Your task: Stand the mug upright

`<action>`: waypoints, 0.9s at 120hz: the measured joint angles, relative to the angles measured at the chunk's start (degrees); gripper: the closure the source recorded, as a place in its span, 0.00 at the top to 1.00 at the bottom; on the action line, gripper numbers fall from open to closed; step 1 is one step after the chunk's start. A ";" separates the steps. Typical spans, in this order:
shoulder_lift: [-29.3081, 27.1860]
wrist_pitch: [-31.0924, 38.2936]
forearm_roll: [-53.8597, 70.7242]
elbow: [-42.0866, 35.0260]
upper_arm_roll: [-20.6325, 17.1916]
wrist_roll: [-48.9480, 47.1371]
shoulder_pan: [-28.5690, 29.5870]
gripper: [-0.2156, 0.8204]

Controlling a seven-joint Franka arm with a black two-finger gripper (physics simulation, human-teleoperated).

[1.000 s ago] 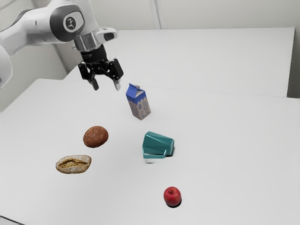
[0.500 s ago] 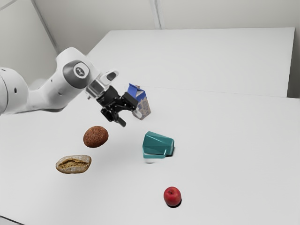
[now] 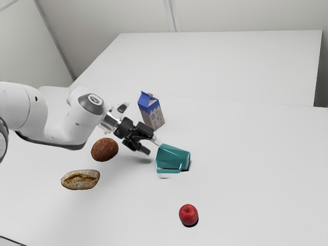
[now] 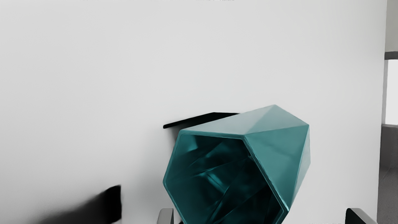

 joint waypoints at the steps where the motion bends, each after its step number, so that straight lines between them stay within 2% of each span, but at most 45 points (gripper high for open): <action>1: 0.04 -0.04 -0.20 0.02 -0.01 0.32 -0.05 0.79; 48: 3.54 -1.82 -8.35 0.32 -1.88 13.87 -0.52 0.77; 96: 4.29 -2.80 -9.36 0.35 -2.14 21.52 -0.56 0.25; 108: 3.93 -2.87 -9.36 0.37 -2.89 22.76 -0.49 0.16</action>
